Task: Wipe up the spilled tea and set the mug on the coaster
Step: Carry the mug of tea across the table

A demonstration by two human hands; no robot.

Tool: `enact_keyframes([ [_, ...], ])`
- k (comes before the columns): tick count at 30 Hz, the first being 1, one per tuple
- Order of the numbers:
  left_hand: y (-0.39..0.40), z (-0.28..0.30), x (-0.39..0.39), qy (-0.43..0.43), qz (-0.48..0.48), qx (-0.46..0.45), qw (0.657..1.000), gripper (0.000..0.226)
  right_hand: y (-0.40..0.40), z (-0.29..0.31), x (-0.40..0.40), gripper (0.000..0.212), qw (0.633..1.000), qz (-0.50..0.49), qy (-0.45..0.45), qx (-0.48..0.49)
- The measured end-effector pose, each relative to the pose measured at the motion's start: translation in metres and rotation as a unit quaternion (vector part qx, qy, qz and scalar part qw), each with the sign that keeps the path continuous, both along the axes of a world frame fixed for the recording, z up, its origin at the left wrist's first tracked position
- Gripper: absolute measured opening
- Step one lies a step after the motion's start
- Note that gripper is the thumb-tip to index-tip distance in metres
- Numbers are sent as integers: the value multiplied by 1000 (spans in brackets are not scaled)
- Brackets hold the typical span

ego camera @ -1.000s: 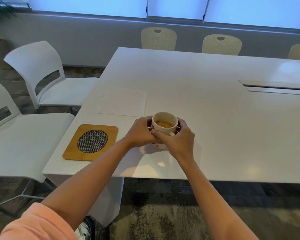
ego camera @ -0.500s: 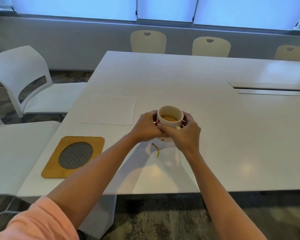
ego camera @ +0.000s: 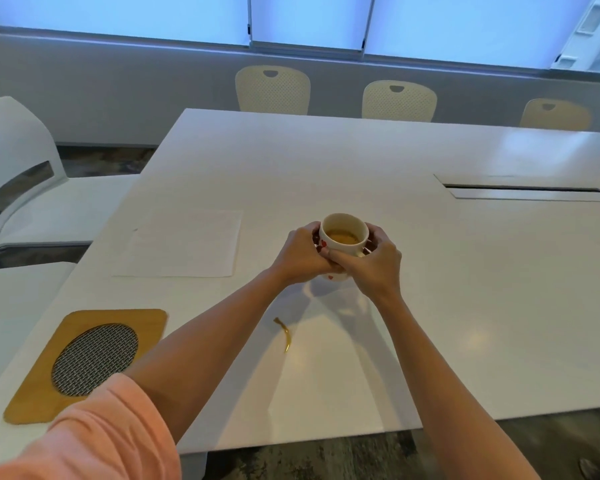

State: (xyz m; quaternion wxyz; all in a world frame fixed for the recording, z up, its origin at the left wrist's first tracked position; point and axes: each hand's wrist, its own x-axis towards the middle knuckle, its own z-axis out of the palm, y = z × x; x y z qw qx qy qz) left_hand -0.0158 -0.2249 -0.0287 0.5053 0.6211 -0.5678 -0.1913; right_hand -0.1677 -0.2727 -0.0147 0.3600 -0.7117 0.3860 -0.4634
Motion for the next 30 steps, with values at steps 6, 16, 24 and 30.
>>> enact_keyframes([
  [6, -21, -4, -2, 4, 6, 7, 1000, 78, -23, -4, -1, 83, 1000, 12, -1, -2],
  [16, -36, -11, -6, 11, 12, 25, 1000, 73, -38, -13, -5, 80, 1000, 14, 10, -2],
  [24, -37, -14, -6, 13, 24, 34, 999, 74, -39, -14, -3, 80, 1000, 14, 22, -10],
  [30, -33, -13, -8, 28, 23, 43, 998, 73, -38, -11, -4, 83, 999, 24, 39, -11],
])
